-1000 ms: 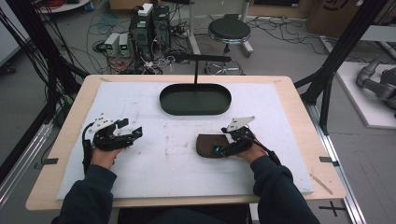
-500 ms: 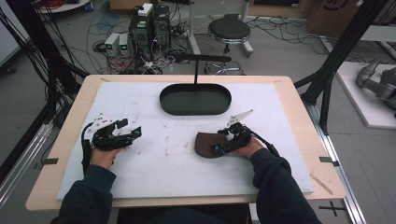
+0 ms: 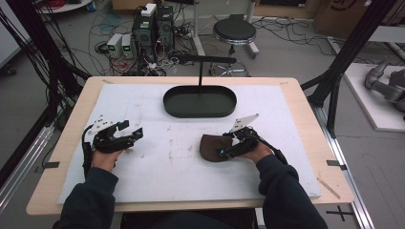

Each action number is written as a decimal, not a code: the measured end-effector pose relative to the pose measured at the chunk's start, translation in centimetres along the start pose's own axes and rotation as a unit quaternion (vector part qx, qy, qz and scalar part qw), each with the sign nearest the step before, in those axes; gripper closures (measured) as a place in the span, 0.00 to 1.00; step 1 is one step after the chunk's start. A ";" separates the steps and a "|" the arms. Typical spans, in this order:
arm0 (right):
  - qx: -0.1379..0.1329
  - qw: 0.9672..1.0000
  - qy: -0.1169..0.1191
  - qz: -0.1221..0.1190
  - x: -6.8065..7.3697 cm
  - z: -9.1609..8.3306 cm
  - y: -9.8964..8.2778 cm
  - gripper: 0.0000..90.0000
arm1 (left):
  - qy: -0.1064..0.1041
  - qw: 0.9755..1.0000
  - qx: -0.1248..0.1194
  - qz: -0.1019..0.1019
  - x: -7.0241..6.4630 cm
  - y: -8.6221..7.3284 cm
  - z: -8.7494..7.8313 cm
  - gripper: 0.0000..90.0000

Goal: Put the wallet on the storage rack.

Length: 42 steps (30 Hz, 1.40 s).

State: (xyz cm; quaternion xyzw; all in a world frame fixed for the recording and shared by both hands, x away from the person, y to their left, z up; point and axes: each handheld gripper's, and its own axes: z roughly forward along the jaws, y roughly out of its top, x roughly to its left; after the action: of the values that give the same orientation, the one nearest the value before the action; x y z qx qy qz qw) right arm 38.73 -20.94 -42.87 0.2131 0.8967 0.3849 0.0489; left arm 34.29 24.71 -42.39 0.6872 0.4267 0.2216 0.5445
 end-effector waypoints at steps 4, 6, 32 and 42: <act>-0.015 1.000 -0.008 0.002 -0.1 -1.5 -0.1 0.53 | 0.003 1.000 -0.004 -0.001 0.1 0.0 -0.1 0.31; -0.023 1.000 -0.020 -0.001 -0.1 -2.2 -0.1 0.59 | 0.004 1.000 -0.005 -0.002 0.2 0.0 -0.2 0.31; -0.076 0.995 -0.045 -0.037 0.4 -5.5 -0.8 0.71 | 0.004 1.000 -0.007 -0.004 0.3 0.0 -0.2 0.32; -0.053 0.997 -0.049 -0.025 0.3 -4.6 -0.9 0.54 | 0.004 1.000 -0.007 -0.004 0.3 0.1 -0.2 0.32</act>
State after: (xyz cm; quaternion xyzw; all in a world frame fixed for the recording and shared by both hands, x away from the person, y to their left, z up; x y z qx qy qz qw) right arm 37.01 -24.44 -40.27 0.2059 0.8767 0.4197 0.1134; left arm 34.31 25.08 -42.33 0.6807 0.4298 0.2257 0.5485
